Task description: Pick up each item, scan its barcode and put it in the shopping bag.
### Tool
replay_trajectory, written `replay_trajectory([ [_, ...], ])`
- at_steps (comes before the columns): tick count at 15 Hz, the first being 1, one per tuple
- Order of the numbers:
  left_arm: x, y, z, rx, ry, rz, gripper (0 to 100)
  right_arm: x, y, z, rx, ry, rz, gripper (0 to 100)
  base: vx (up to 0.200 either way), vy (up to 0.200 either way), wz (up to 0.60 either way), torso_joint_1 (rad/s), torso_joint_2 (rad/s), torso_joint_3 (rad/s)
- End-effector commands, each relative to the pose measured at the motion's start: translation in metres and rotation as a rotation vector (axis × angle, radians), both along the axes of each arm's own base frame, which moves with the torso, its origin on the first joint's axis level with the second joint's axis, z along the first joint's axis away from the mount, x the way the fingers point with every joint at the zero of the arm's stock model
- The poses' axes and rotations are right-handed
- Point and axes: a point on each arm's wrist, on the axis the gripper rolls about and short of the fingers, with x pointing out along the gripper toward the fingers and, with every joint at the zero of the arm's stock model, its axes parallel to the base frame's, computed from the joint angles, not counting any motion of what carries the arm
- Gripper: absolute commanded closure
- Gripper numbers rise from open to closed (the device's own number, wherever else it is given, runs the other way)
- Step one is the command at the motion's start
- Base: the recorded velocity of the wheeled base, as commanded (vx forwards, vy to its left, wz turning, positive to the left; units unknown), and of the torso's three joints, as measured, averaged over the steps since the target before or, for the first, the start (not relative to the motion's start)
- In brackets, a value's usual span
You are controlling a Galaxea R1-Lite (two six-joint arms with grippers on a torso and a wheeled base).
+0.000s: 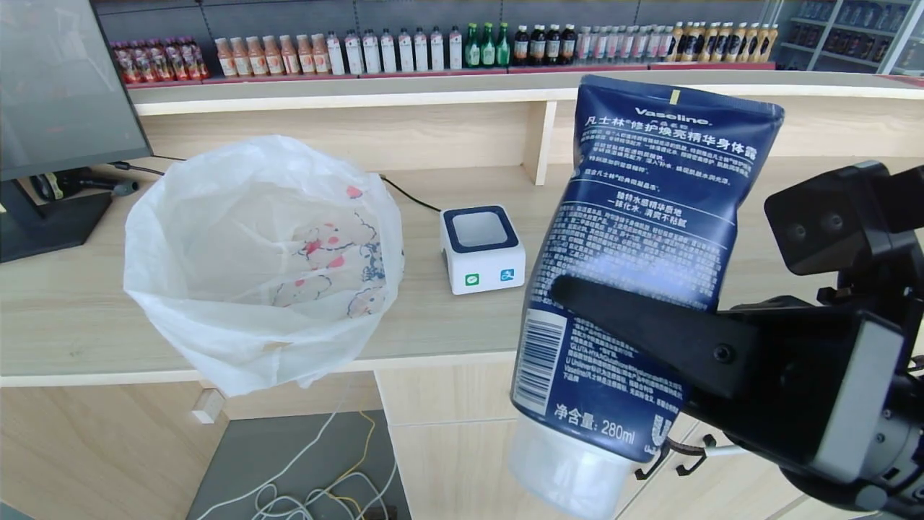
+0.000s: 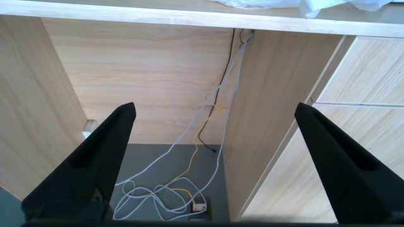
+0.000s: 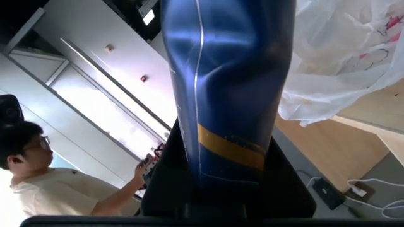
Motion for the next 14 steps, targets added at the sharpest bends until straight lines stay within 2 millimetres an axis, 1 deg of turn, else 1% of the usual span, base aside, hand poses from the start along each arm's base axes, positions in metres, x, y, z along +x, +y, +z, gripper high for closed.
replay_trajectory([
  [1, 0.0000, 0.0000, 0.0000, -0.001, 0.000, 0.001, 0, 0.0002, 0.0004, 0.0000, -0.001, -0.001, 0.001, 100, 0.000, 0.000, 0.00, 0.000, 0.00, 0.000],
  [12, 0.0000, 0.0000, 0.0000, -0.001, 0.000, 0.001, 0, -0.0037, 0.0022, 0.0015, 0.018, -0.015, 0.019, 100, 0.000, 0.000, 0.00, 0.000, 0.00, 0.000],
  [14, 0.0000, 0.0000, 0.0000, 0.000, 0.000, 0.001, 0, -0.0046, 0.0009, -0.0014, 0.013, -0.011, 0.019, 100, 0.000, 0.000, 0.00, 0.000, 0.00, 0.000],
])
